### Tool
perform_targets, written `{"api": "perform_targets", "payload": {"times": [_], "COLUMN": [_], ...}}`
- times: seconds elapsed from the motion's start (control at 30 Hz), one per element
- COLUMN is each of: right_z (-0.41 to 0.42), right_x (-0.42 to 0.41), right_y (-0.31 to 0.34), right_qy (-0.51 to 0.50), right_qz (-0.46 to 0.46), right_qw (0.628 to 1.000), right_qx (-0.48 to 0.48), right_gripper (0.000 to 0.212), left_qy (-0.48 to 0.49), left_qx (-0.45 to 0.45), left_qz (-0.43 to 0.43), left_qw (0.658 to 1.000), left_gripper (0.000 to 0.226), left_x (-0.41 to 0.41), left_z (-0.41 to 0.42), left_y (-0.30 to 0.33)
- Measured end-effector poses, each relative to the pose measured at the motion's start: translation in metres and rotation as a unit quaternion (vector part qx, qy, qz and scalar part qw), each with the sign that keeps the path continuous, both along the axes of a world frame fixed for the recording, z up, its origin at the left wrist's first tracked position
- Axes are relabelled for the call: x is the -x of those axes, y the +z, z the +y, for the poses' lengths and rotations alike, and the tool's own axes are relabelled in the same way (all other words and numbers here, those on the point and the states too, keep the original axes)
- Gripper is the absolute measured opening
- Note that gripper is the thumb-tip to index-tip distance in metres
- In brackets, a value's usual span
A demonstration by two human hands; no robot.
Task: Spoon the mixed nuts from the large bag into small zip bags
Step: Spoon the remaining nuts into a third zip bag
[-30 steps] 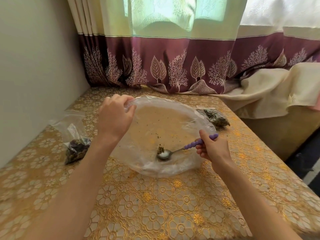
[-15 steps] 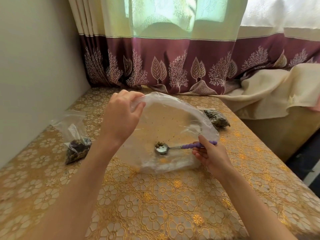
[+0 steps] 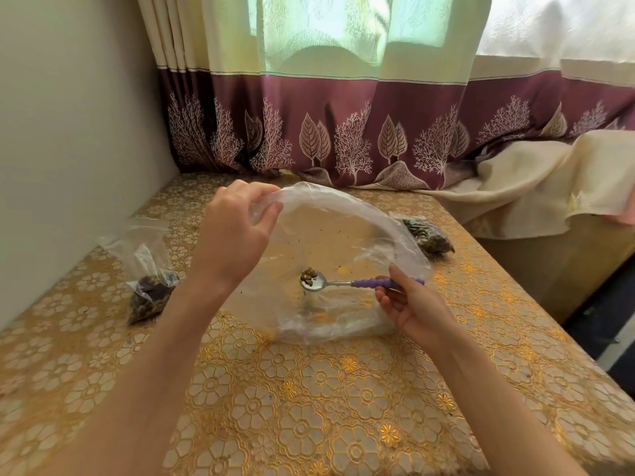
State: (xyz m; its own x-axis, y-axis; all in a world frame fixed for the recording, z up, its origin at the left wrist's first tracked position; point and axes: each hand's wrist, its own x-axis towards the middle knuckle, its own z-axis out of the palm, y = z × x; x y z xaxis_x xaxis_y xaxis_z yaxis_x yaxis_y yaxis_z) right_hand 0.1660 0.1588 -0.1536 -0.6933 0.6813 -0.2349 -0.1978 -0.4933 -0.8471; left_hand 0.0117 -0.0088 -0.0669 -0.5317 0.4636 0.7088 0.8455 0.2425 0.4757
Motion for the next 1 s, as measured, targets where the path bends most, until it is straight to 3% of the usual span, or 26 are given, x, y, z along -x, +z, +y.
{"api": "perform_targets", "payload": {"times": [0.13,0.5,0.77,1.0], "right_z": [0.000,-0.004,-0.007,-0.006], "right_x": [0.001,0.005,0.005,0.002], "right_y": [0.000,0.006,0.010,0.011], "right_qy": [-0.014,-0.046,-0.075,-0.103], "right_qz": [0.004,0.053,0.016,-0.006], "right_qw": [1.000,0.997,0.992,0.990], "right_qx": [-0.012,-0.044,-0.101,-0.097], "right_gripper": [0.029,0.029,0.030,0.035], "left_qy": [-0.003,0.005,0.133,0.179], "left_qx": [-0.005,-0.024,-0.028,0.017], "left_qz": [-0.005,-0.031,-0.008,-0.055], "left_qw": [1.000,0.999,0.991,0.982], "left_gripper": [0.025,0.024,0.025,0.018], "left_x": [0.000,0.010,0.046,0.072], "left_z": [-0.002,-0.006,0.002,0.006], "left_y": [0.000,-0.005,-0.022,-0.054]}}
